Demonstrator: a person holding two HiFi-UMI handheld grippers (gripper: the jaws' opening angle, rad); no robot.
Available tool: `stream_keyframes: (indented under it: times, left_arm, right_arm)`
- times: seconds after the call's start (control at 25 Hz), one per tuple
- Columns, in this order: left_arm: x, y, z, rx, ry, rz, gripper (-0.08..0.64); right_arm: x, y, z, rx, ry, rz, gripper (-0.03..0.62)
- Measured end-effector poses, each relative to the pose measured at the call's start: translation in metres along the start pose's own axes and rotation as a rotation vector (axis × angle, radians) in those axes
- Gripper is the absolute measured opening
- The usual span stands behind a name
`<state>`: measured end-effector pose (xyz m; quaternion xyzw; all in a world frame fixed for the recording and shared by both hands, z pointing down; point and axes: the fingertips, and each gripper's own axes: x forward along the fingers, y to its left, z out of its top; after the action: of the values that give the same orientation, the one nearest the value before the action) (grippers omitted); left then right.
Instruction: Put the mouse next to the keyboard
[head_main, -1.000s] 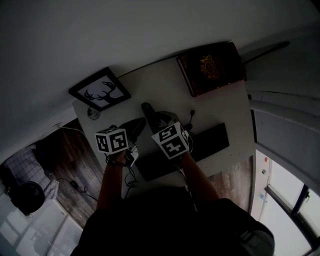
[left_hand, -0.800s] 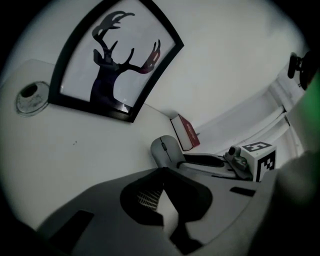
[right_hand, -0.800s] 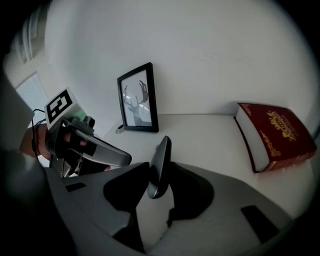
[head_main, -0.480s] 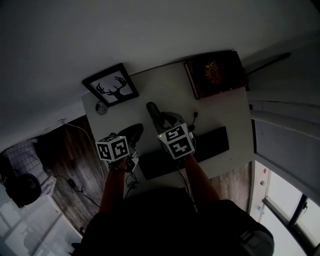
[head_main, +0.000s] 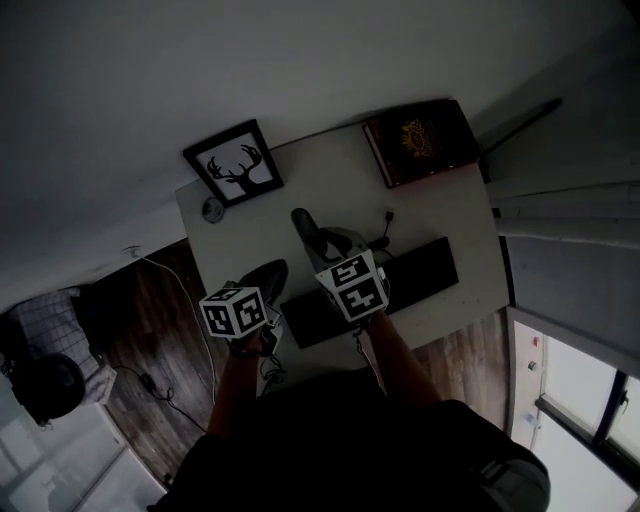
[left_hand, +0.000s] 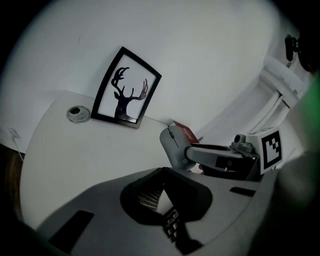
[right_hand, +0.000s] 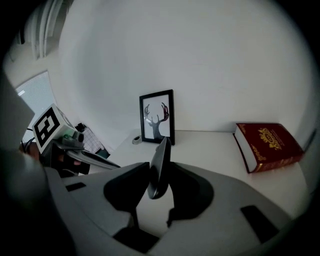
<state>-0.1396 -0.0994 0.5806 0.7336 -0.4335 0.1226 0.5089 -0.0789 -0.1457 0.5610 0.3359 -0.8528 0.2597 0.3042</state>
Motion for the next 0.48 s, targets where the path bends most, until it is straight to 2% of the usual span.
stream_keyframes:
  times: [0.16, 0.48]
  left_arm:
    - [-0.02, -0.007, -0.009, 0.034, -0.026, 0.011, 0.002]
    - [-0.065, -0.027, -0.017, 0.055, -0.118, -0.003, 0.002]
  right_arm:
    - [-0.016, 0.017, 0.0, -0.005, -0.045, -0.021, 0.135]
    - [-0.057, 0.049, 0.008, -0.041, -0.082, -0.067, 0.135]
